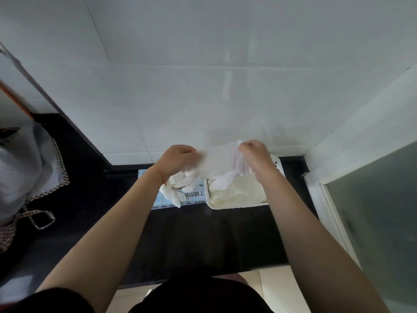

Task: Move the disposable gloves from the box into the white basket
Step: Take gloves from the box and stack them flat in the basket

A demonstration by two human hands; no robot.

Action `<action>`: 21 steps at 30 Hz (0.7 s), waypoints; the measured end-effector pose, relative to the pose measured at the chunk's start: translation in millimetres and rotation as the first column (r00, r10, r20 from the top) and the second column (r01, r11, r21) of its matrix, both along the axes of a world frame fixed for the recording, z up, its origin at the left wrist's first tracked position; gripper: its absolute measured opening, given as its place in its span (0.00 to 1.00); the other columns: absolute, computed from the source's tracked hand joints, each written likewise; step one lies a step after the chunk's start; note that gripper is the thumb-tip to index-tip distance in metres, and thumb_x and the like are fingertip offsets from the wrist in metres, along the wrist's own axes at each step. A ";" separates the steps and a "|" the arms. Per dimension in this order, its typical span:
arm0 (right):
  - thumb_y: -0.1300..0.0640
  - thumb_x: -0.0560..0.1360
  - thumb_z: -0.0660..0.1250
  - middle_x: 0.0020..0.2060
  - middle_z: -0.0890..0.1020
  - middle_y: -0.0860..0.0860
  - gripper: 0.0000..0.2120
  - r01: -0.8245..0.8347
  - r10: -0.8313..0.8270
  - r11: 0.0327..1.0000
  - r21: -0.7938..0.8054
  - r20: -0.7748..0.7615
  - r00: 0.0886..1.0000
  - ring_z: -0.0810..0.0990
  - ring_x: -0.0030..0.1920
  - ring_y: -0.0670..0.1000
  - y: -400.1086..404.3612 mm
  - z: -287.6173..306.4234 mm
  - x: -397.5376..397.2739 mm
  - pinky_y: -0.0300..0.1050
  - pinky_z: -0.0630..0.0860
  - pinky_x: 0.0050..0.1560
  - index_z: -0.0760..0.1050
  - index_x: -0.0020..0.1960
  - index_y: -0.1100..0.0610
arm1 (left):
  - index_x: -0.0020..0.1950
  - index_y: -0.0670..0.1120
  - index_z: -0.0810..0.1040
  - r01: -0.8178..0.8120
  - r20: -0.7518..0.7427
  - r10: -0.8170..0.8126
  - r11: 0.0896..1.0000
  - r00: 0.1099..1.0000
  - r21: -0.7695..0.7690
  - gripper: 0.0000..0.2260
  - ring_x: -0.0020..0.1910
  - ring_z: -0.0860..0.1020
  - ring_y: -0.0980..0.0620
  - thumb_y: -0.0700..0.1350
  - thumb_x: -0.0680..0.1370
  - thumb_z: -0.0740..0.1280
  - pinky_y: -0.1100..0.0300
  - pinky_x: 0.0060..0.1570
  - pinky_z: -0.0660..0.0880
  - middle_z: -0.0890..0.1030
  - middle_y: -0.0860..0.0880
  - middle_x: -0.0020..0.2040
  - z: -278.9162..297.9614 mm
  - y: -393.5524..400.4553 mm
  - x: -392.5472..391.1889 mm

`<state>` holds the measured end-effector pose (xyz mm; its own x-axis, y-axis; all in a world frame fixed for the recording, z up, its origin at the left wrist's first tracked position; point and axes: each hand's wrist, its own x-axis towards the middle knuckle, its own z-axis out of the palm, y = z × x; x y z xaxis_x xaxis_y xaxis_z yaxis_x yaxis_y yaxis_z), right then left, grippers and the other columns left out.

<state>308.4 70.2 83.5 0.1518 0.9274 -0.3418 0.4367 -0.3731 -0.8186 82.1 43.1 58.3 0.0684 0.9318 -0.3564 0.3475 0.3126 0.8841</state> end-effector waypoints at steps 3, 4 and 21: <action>0.56 0.73 0.60 0.36 0.74 0.61 0.07 -0.081 0.081 0.984 -0.160 -0.007 0.997 0.69 0.33 0.53 0.5 -20.5 18.9 0.44 0.62 0.34 0.72 0.41 0.59 | 0.44 0.39 0.81 0.059 -0.098 -0.064 0.997 0.993 -0.056 0.10 0.32 0.71 0.54 0.45 0.78 0.67 0.61 0.37 0.70 0.75 0.51 0.34 -11.4 9.1 10.3; 0.56 0.72 0.60 0.36 0.75 0.61 0.07 -0.084 0.085 0.978 -0.190 -0.006 0.996 0.70 0.34 0.54 -0.5 -27.0 25.7 0.44 0.63 0.34 0.73 0.42 0.59 | 0.45 0.39 0.81 0.101 -0.148 -0.110 0.992 0.983 -0.071 0.10 0.33 0.72 0.53 0.45 0.78 0.67 0.62 0.38 0.70 0.75 0.50 0.34 -15.7 12.0 15.3; 0.64 0.81 0.55 0.59 0.78 0.51 0.15 -0.161 0.195 0.975 -0.150 0.249 0.949 0.76 0.50 0.46 13.3 -114.8 130.1 0.36 0.71 0.44 0.79 0.59 0.55 | 0.64 0.52 0.76 0.401 -0.753 -0.217 0.913 0.622 0.068 0.16 0.60 0.75 0.45 0.41 0.78 0.62 0.53 0.54 0.73 0.76 0.50 0.63 -80.3 62.2 139.9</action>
<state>438.5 83.5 -31.4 0.0876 0.8992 -0.4288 0.6973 -0.3627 -0.6182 222.1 105.3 -21.9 0.1766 0.9591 -0.2210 0.9362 -0.0944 0.3387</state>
